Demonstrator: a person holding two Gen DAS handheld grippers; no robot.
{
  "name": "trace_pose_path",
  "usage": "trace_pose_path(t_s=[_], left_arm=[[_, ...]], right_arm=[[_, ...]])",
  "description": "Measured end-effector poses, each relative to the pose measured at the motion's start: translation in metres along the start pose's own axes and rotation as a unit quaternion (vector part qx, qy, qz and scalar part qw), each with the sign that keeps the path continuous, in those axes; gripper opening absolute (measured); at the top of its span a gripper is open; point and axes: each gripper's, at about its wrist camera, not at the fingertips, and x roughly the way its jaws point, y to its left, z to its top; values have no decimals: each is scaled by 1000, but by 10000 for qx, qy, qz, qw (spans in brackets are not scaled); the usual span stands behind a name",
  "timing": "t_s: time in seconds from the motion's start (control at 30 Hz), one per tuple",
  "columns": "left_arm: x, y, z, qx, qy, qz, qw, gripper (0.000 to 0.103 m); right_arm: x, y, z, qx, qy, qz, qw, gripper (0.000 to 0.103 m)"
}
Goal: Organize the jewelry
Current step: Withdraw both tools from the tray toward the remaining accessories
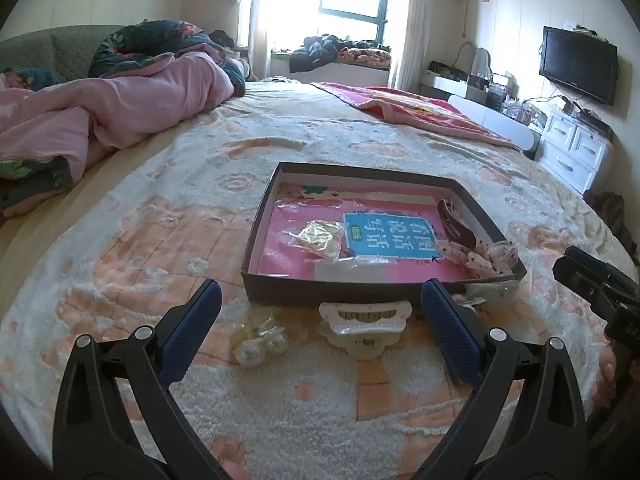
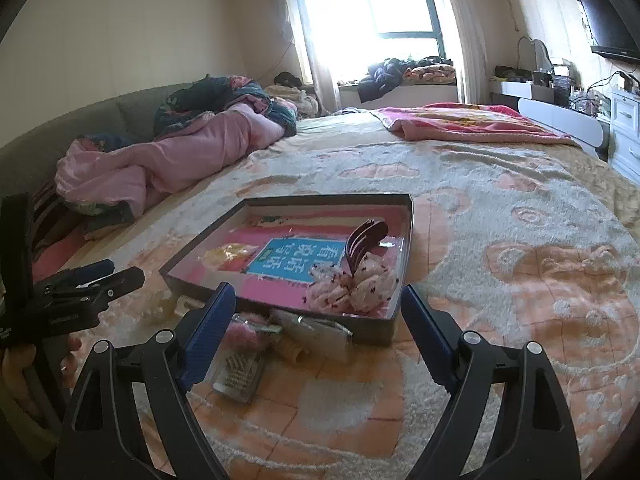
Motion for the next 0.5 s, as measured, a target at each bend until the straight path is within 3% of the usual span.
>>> trace_pose_path(t_s=[0.5], left_arm=[[-3, -5, -13, 93, 168, -84, 9998, 91]], right_arm=[[-3, 1, -15, -61, 208, -33, 9998, 82]])
